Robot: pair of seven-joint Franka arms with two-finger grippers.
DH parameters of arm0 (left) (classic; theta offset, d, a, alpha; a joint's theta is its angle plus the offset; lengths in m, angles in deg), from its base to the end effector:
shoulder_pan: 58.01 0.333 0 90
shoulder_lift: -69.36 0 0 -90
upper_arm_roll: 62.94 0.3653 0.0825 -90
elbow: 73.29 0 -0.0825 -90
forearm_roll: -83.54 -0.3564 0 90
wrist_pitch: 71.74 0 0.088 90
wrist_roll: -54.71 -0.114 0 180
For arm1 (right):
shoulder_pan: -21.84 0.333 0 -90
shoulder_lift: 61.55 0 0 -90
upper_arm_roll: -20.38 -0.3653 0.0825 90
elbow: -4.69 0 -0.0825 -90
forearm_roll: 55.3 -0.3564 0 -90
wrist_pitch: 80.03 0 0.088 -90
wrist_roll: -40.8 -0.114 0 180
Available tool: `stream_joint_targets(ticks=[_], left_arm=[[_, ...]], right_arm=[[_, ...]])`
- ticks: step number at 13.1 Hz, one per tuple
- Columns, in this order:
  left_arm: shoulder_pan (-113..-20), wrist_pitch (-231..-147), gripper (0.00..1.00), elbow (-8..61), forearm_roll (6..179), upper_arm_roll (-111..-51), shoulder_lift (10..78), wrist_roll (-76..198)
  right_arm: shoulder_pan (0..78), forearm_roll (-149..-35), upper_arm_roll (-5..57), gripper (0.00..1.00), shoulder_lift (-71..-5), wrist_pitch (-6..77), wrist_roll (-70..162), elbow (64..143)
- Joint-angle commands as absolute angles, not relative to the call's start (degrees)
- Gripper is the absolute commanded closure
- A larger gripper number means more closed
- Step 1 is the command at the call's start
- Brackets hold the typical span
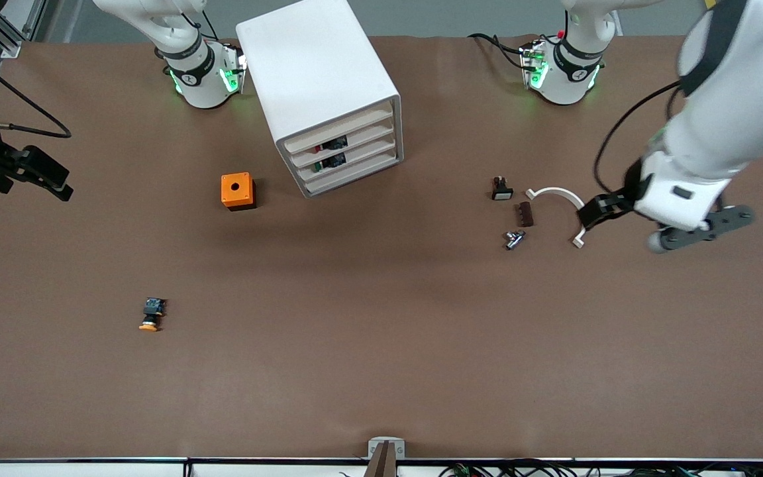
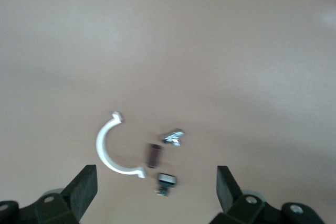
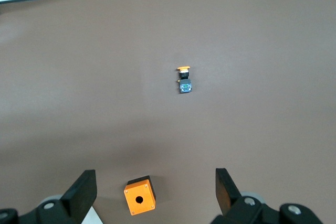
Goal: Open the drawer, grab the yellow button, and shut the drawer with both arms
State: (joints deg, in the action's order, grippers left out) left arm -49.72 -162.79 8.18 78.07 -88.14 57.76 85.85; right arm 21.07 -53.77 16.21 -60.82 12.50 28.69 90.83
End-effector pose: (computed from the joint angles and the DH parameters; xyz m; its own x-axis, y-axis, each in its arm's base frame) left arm 0.5790 -0.1332 0.6302 0.9681 0.2504 -0.0089 0.2502 -0.9680 -0.0167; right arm 0.5366 0.0286 0.6943 0.9833 -0.1506 0.1018 -0.1518 -0.9884 0.0045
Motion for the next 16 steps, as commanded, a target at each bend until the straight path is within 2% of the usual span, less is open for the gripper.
stream_joint_targets(ticks=[1,4,10,13,16], left_arm=[[-45.45,-159.72,0.00,8.89,78.00,-88.87,60.39,77.84],[-44.11,-159.54,0.00,9.24,78.09,-87.65,62.76,71.87],[-56.06,-159.89,0.00,19.59,82.31,-72.55,71.98,68.17],[-56.16,-160.94,0.00,25.67,82.40,-71.73,78.05,66.66],[-56.07,-160.94,0.00,26.12,82.40,-71.73,79.03,64.48]], right_arm=[[21.32,-53.90,16.86,0.00,-64.88,15.06,27.71,96.78],[21.41,-53.72,16.86,0.00,-65.24,14.54,27.88,96.80],[20.70,-53.72,16.86,0.00,-65.15,13.58,28.50,96.27],[20.70,-53.72,16.78,0.00,-64.81,11.39,28.93,94.70],[20.88,-53.72,16.78,0.00,-64.89,11.55,31.22,94.78]])
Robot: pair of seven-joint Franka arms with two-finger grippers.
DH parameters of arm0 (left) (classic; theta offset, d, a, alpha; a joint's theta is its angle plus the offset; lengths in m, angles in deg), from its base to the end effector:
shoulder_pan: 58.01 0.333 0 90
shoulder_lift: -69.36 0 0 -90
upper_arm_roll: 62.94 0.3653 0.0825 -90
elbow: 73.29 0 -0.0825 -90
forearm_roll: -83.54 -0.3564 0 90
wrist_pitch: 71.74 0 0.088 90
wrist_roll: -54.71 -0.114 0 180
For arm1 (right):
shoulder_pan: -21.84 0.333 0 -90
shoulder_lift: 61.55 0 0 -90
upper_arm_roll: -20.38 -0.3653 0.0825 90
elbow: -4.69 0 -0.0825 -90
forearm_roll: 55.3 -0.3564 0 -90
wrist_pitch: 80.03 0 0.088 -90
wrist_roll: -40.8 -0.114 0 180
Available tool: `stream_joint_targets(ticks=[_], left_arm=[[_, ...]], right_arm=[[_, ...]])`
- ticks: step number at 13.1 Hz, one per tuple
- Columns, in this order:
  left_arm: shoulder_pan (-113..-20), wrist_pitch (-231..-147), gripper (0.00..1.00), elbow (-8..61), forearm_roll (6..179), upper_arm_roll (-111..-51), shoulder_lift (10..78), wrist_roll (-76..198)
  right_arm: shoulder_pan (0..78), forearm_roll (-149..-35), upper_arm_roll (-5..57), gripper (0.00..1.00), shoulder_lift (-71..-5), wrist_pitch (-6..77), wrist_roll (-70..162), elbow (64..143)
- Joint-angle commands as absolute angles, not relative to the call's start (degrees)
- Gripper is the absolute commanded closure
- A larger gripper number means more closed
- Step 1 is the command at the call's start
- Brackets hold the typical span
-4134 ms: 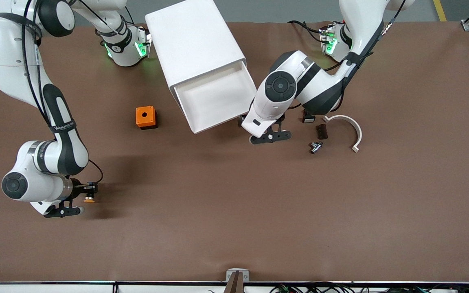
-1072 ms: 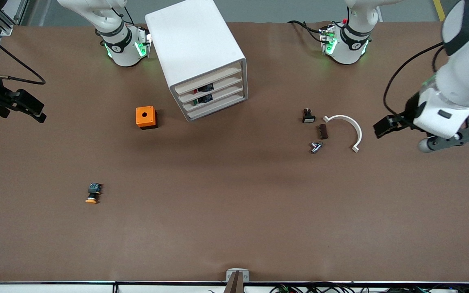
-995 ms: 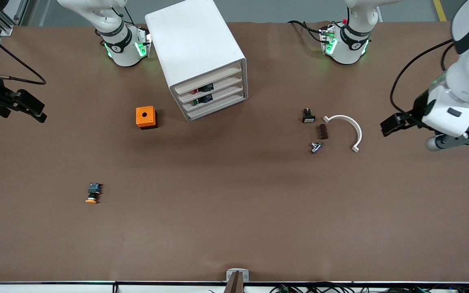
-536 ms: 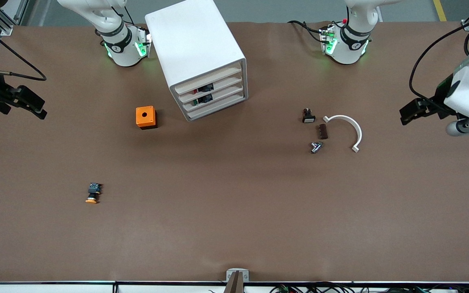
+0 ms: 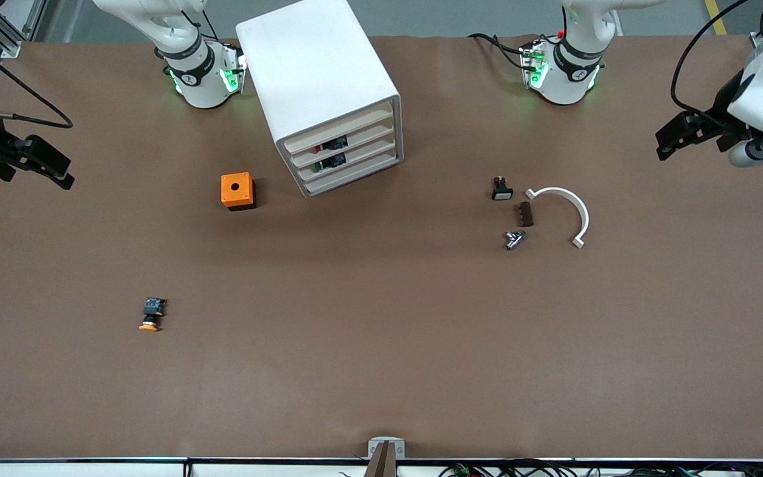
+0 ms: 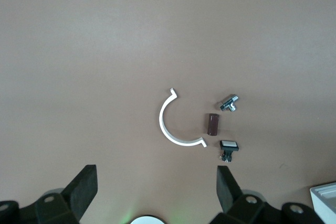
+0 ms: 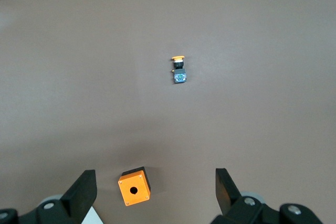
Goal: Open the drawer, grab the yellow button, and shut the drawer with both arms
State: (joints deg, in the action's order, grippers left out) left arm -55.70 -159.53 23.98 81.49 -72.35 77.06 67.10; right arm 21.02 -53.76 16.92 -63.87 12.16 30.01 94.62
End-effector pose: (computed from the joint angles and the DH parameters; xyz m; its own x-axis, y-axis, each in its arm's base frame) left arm 0.4697 -0.0611 0.6738 0.9952 0.0954 -0.0197 0.0940 -0.9936 -0.0633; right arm 0.5167 0.0217 0.6920 0.9865 -0.1407 0.0838 -0.1423 -0.9897 0.0138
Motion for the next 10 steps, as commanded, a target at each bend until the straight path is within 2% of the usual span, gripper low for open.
stream_joint_targets(ticks=[1,10], left_arm=[[-55.90,-160.68,0.00,26.03,82.40,-71.73,79.12,62.11],[-55.89,-153.40,0.00,18.92,81.96,-72.08,76.75,61.91]], right_arm=[[20.79,-53.72,16.78,0.00,-64.80,11.55,31.31,94.86],[20.17,-53.81,16.60,0.00,-64.80,11.38,32.45,95.13]])
